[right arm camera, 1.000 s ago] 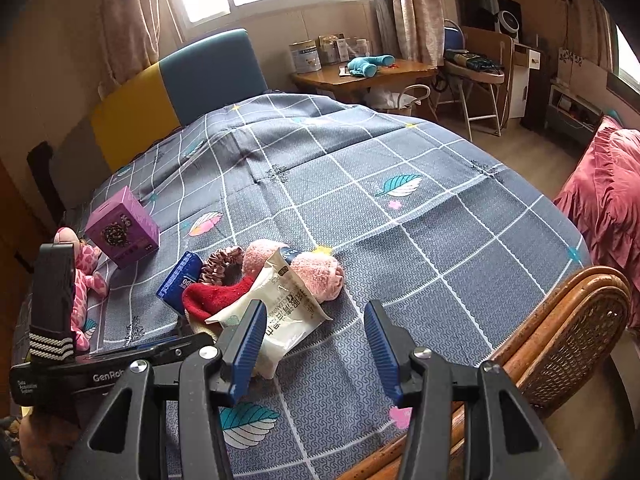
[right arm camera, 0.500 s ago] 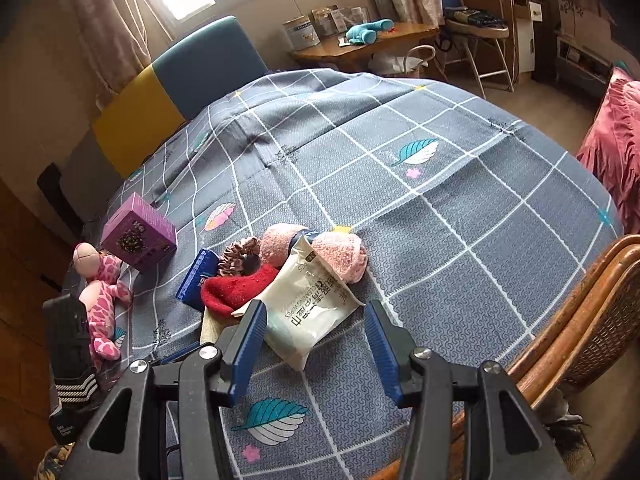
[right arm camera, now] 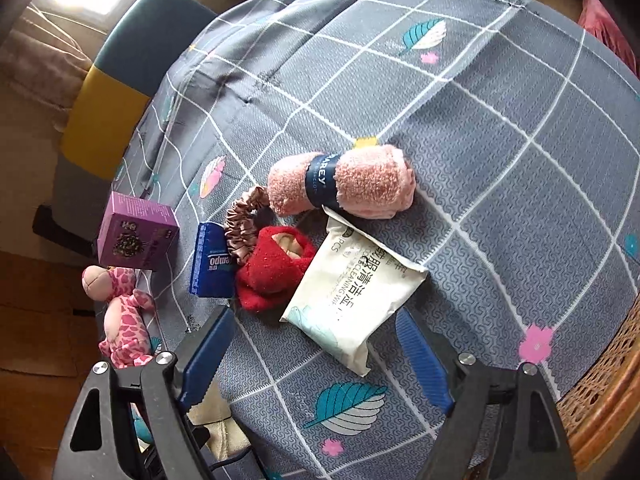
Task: Organize soft objects
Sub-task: 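Grasp the white wipes packet with the right gripper while the left gripper holds the burlap roll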
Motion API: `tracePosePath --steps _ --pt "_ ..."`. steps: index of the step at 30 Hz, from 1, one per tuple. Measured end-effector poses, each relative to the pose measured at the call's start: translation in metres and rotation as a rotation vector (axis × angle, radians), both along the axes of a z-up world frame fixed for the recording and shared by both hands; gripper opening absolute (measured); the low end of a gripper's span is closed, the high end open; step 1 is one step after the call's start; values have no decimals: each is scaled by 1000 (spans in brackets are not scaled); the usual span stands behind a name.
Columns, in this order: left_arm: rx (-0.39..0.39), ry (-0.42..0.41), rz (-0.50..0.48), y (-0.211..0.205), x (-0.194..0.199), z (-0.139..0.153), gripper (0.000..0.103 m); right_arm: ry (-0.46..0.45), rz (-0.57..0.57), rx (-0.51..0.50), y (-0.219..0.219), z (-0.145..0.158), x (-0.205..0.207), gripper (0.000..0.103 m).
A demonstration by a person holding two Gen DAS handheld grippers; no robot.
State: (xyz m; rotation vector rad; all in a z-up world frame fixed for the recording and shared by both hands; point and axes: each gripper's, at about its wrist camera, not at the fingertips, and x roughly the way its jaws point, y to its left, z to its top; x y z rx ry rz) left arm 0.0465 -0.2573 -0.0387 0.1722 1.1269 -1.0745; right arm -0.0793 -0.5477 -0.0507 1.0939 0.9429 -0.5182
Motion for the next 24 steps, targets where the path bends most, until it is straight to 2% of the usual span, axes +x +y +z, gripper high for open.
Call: tracePosePath --steps 6,11,16,18,23,24 --pt "-3 40 52 26 16 -16 21 83 9 5 15 -11 12 85" --pt "-48 97 84 36 25 -24 22 123 -71 -6 11 -25 15 84" --pt "-53 107 99 34 27 -26 31 179 -96 -50 7 -29 31 85" --pt "-57 101 99 32 26 -25 35 226 -82 -79 7 -31 41 85" --pt "-31 51 83 25 20 -26 35 297 -5 -102 12 -41 56 85" --pt "-24 43 85 25 20 -27 35 302 4 -124 13 -40 56 80"
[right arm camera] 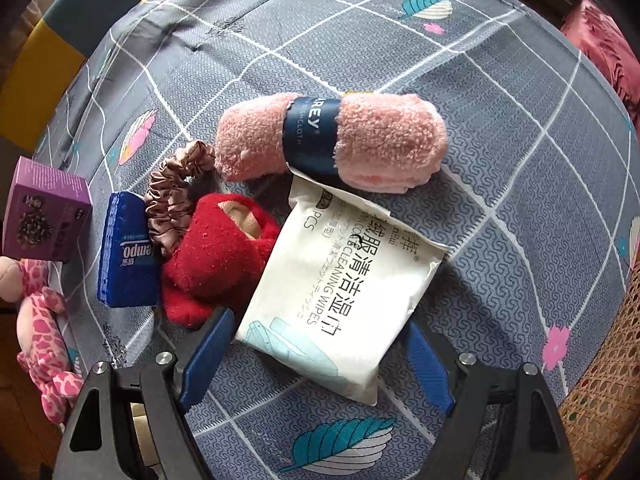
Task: Organize soft objects
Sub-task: 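Grasp the white wipes packet with the right gripper while the left gripper holds the burlap roll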
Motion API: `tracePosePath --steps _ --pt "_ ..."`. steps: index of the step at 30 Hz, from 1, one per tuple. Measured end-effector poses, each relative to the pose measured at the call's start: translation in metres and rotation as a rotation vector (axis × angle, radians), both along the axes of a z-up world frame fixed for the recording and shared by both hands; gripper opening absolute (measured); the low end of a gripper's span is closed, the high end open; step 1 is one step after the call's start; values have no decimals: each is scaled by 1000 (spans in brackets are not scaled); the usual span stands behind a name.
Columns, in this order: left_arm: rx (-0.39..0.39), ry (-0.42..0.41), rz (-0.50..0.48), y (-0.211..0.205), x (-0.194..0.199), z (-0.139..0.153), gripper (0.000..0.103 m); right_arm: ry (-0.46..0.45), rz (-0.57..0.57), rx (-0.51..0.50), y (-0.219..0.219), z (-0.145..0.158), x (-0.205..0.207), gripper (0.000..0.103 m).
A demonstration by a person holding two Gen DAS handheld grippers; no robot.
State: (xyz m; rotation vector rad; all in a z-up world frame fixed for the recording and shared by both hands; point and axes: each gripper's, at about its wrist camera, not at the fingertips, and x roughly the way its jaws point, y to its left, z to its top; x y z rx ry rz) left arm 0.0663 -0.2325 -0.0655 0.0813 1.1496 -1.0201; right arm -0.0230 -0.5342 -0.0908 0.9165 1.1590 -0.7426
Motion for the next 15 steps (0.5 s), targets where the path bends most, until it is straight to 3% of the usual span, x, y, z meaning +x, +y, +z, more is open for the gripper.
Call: tracePosePath --steps 3,8,15 --pt "31 -39 -14 -3 -4 -3 26 5 28 -29 3 3 0 72" --pt "25 -80 -1 2 -8 -1 23 -11 58 -39 7 3 -4 72" --pt "-68 -80 21 27 -14 22 22 -18 83 -49 5 -2 -6 75"
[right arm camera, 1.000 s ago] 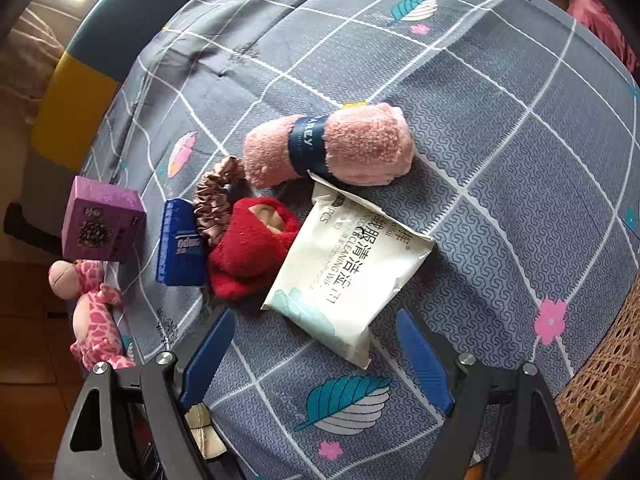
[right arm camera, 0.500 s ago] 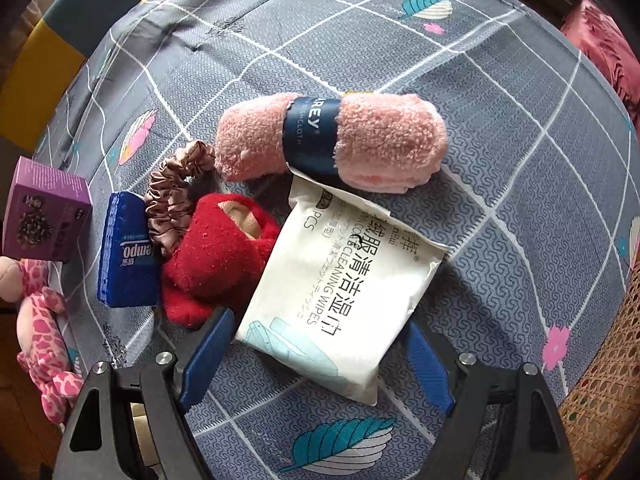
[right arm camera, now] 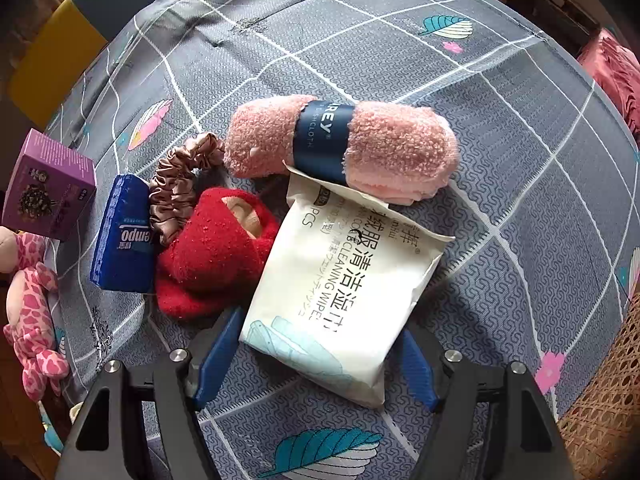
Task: Organize soft objects
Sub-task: 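Grasp the white wipes packet with the right gripper while the left gripper holds the burlap roll, then carry the burlap roll into the gold tray and open the left gripper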
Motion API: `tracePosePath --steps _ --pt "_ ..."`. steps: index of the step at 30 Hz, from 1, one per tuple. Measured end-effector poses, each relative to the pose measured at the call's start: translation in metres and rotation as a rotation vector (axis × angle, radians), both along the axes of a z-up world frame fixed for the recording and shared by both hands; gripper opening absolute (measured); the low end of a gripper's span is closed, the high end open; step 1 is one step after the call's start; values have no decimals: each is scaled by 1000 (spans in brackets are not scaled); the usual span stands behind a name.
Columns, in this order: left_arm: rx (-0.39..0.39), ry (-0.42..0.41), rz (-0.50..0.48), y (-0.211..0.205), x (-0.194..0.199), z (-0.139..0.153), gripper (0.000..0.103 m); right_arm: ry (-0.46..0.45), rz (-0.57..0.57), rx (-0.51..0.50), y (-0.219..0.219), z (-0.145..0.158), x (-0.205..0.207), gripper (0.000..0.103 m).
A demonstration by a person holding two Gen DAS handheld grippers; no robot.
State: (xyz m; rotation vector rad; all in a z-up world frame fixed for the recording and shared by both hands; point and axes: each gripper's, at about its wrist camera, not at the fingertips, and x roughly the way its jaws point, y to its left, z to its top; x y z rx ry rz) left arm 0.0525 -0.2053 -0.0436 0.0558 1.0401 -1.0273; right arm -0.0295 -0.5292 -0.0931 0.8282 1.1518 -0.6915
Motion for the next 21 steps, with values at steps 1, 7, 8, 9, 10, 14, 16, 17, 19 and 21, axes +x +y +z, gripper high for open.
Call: tracePosePath --steps 1,7,8,9,10,14,16,17,19,21 --pt "-14 -4 1 5 -2 5 22 7 8 -3 0 -2 5 75" --pt "-61 -27 63 35 -8 27 22 6 39 -24 6 -1 2 74" --pt "-64 -35 81 41 -8 31 22 4 47 -30 8 -2 3 74" --pt "-66 -46 103 48 -8 36 22 2 53 -37 11 -3 4 74" --pt "-68 -54 122 54 -6 39 23 -2 59 -43 13 -2 2 74" --pt "-79 -81 221 82 0 53 23 -13 65 -52 18 -1 -3 74" --pt "-86 -91 269 98 3 59 23 -16 62 -53 20 0 -5 74" --pt "-91 -97 293 106 5 61 23 -17 62 -54 21 -1 -6 74" --pt "-98 -103 341 123 9 66 23 -16 63 -58 21 -1 -7 74" --pt "-102 -113 394 144 13 71 23 -12 65 -66 23 -1 -7 73"
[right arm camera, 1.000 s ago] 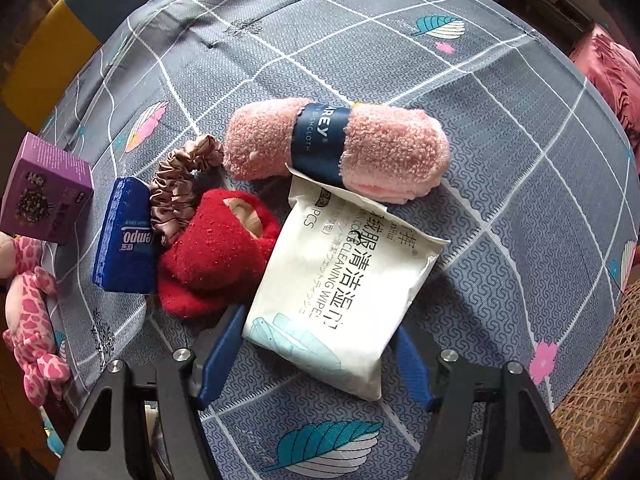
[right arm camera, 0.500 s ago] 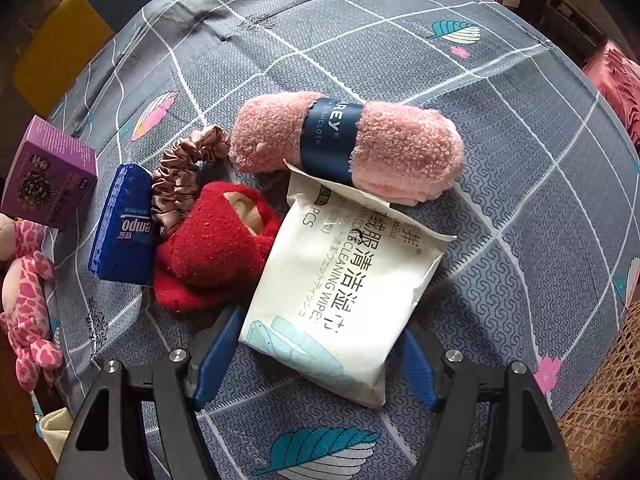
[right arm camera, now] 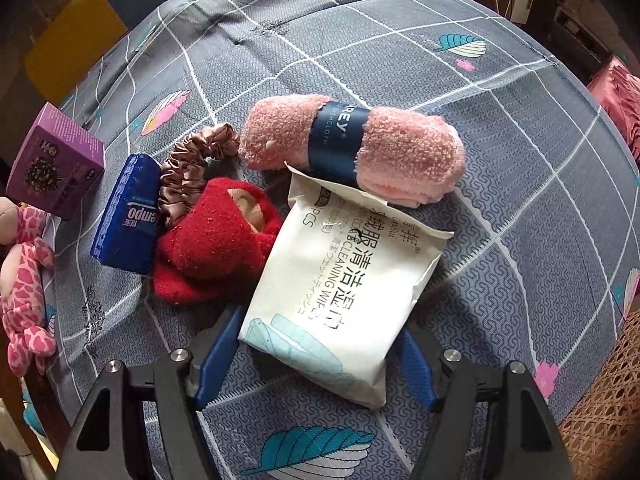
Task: Organize soft objects
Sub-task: 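Carry the burlap roll into the gold tray and open the left gripper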
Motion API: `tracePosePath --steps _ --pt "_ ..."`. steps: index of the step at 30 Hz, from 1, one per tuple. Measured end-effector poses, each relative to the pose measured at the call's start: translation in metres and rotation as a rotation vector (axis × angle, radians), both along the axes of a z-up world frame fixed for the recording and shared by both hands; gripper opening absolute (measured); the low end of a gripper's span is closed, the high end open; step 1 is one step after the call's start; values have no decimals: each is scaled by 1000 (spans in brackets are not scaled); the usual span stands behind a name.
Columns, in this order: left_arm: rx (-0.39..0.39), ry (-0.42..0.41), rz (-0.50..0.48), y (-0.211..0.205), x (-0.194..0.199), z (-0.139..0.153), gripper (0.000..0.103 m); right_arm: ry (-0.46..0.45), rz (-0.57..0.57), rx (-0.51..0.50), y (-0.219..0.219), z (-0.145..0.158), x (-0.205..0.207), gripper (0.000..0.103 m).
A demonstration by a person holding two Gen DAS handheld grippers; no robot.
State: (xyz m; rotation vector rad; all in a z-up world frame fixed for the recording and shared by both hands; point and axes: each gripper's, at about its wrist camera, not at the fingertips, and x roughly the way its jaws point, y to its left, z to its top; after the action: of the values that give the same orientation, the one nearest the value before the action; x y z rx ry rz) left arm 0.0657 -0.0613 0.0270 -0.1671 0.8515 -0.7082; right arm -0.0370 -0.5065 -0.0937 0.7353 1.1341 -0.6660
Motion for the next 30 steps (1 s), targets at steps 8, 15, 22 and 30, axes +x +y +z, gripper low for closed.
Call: tracePosePath --steps 8,15,22,30 --pt "58 -28 305 110 26 0 23 14 20 -23 8 3 7 71" --pt "157 36 561 189 47 -34 23 36 52 -60 20 4 15 71" --pt "244 106 677 219 69 -70 24 56 89 -89 31 5 24 71" --pt "277 74 721 217 63 -72 46 47 91 -101 34 3 25 70"
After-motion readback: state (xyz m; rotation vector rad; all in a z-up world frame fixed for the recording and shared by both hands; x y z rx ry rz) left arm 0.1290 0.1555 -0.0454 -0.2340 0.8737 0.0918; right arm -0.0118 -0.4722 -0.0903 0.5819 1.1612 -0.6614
